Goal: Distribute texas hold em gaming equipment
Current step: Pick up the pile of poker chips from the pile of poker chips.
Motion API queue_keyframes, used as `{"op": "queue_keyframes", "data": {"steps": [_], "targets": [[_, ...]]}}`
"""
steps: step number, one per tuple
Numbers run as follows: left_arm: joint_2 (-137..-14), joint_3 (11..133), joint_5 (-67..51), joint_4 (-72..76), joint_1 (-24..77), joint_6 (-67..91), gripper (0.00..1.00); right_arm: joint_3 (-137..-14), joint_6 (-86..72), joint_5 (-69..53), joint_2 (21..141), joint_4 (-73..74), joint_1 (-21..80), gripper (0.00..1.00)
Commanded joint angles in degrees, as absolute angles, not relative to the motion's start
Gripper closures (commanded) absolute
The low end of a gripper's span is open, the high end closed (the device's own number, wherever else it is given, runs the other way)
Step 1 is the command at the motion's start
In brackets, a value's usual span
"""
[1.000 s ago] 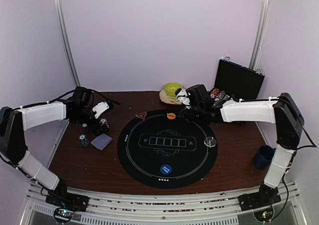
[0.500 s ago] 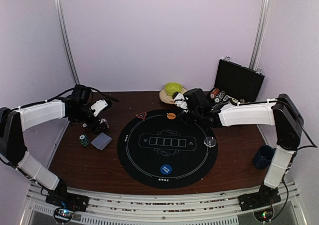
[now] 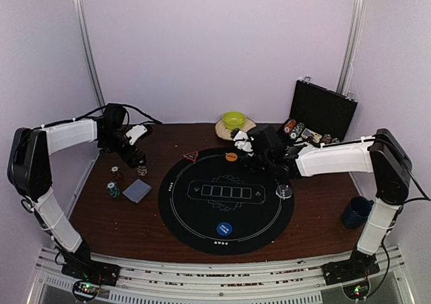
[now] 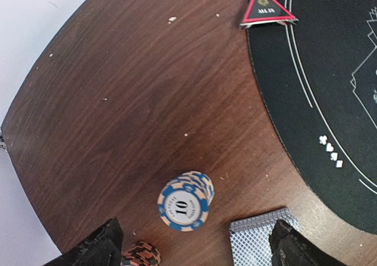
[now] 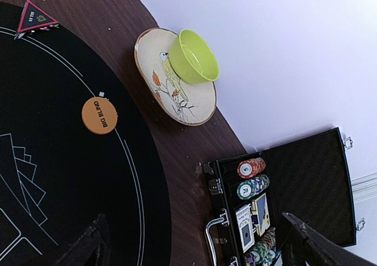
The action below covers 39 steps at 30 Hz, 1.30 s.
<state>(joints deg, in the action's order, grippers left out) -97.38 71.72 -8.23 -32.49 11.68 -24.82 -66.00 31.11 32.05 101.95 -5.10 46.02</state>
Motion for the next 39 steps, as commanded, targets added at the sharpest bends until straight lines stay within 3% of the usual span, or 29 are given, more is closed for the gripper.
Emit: {"op": "queue_keyframes", "data": {"steps": [1,39], "targets": [[-99.16,74.73,-11.67,-33.90,10.48,-24.99,0.11,-64.79,32.52,34.40,99.73,-7.93,46.57,0.00],[-110.48,80.54,-11.55,-36.12,8.17,-24.52,0.26,-61.70,37.35,37.26,99.90,-13.56,48.03,0.00]]}}
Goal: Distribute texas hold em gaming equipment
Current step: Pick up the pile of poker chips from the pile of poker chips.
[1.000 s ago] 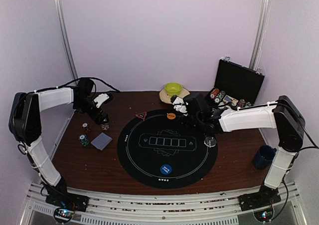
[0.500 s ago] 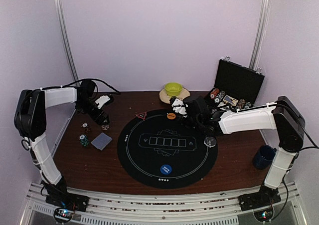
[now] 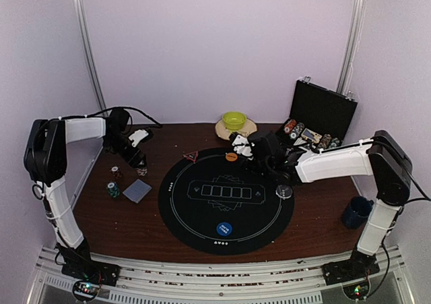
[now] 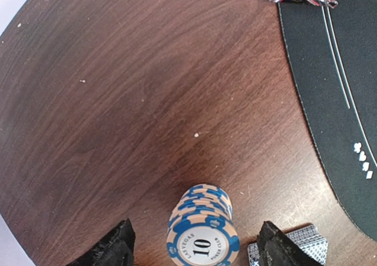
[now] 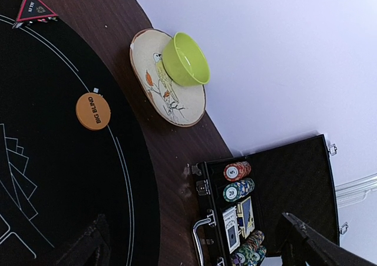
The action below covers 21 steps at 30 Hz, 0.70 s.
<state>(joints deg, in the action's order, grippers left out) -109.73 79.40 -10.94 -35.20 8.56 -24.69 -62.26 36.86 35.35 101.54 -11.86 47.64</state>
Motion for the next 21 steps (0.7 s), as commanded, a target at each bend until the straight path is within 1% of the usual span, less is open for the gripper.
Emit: {"op": "queue_keyframes", "data": {"steps": [1,7,16,17,21], "targets": [[-110.48,80.59,-11.54,-36.20,8.17,-24.44,0.26,-61.70,37.42,37.34,99.80,-13.59,48.09,0.00],[-110.99,80.75,-11.15,-36.34,8.16,-24.26,0.32,-61.52,37.62,37.51,99.75,-13.94,48.25,0.00],[-111.09,80.82,-11.17,-36.65,8.17,-24.35,0.37,-61.18,38.21,37.79,99.85,-14.53,48.43,0.00],[-111.16,80.90,-11.23,-36.65,8.13,-24.33,0.39,-61.16,38.30,37.86,99.85,-14.58,48.47,0.00],[-111.18,80.94,-11.33,-36.69,8.10,-24.26,0.42,-61.07,38.41,37.97,99.86,-14.82,48.51,0.00]]}}
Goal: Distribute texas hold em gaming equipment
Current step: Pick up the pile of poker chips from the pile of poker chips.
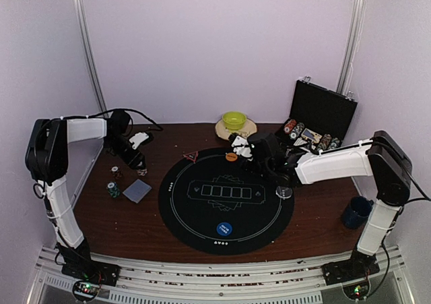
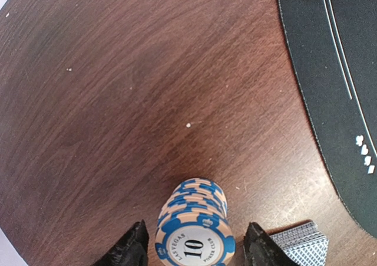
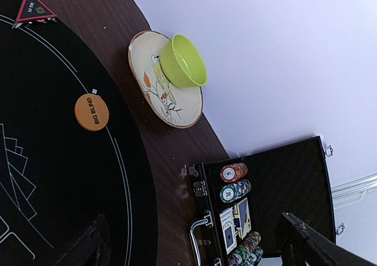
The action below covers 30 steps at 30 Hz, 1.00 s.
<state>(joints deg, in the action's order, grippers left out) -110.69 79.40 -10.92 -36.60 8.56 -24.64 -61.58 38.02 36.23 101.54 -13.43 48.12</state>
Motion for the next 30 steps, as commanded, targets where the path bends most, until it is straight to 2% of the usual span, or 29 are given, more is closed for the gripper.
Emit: {"op": "queue_keyframes", "data": {"steps": [1,9,14,18,19,26,30], "targets": [[-111.12,81.01,-11.44,-36.73,8.16,-24.26,0.43,-61.07,38.47,37.97,99.80,-14.85,48.54,0.00],[-110.47,81.13,-10.89,-37.27,8.13,-24.26,0.43,-60.91,38.84,38.23,99.73,-15.21,48.57,0.00],[-110.12,81.29,-11.03,-37.26,8.17,-23.91,0.48,-60.82,39.01,38.40,99.80,-15.36,48.62,0.00],[-110.13,81.21,-11.27,-37.26,8.17,-23.85,0.53,-60.72,39.20,38.46,99.98,-15.48,48.75,0.00],[-110.13,81.20,-11.37,-37.27,8.15,-23.96,0.57,-60.73,39.24,38.49,100.01,-15.48,48.71,0.00],[-109.88,81.40,-11.19,-37.22,8.11,-23.89,0.61,-60.56,39.55,38.58,100.00,-15.73,48.76,0.00],[-108.79,81.38,-10.14,-36.39,8.16,-23.49,0.71,-60.59,39.64,38.58,100.17,-15.74,48.78,0.00]]}}
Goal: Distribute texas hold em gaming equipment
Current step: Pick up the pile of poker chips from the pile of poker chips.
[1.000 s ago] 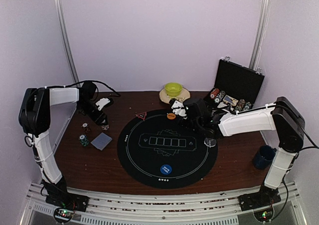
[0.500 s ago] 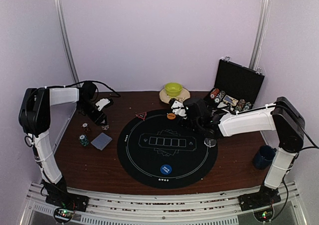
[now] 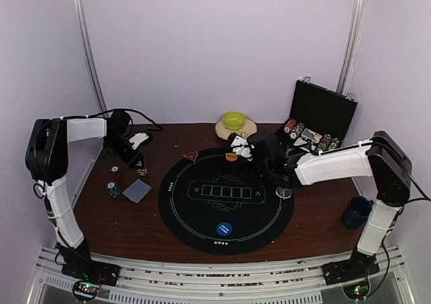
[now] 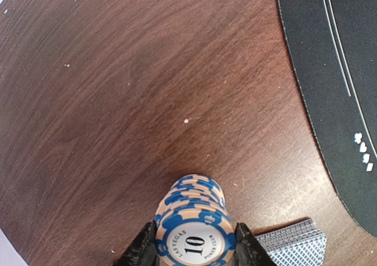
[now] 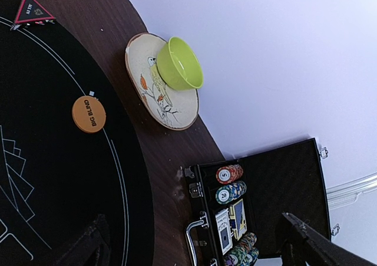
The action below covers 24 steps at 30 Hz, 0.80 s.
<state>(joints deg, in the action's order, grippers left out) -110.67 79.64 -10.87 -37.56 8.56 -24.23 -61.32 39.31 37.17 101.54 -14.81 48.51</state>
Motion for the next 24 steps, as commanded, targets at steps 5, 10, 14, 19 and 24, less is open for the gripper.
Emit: {"op": "queue_keyframes", "data": {"steps": [5,10,14,19,24], "targets": [[-105.91,80.98,-9.24,-35.06,8.16,-23.50,0.75,-60.56,39.64,38.58,100.17,-15.78,48.78,0.00],[-102.34,80.53,-10.61,-34.89,8.26,-24.10,0.75,-60.56,39.53,38.54,99.70,-15.74,48.77,0.00],[-100.21,80.29,-11.24,-36.42,9.56,-25.75,0.75,-61.32,37.63,36.43,98.63,-13.21,47.59,0.00],[-96.67,79.06,-9.83,-37.67,17.56,-28.23,0.75,-63.11,34.78,31.29,95.41,-7.04,42.25,0.00],[-93.96,76.92,-10.73,-38.24,29.83,-30.79,0.75,-63.79,33.16,20.97,89.76,0.00,34.11,0.00]]}}
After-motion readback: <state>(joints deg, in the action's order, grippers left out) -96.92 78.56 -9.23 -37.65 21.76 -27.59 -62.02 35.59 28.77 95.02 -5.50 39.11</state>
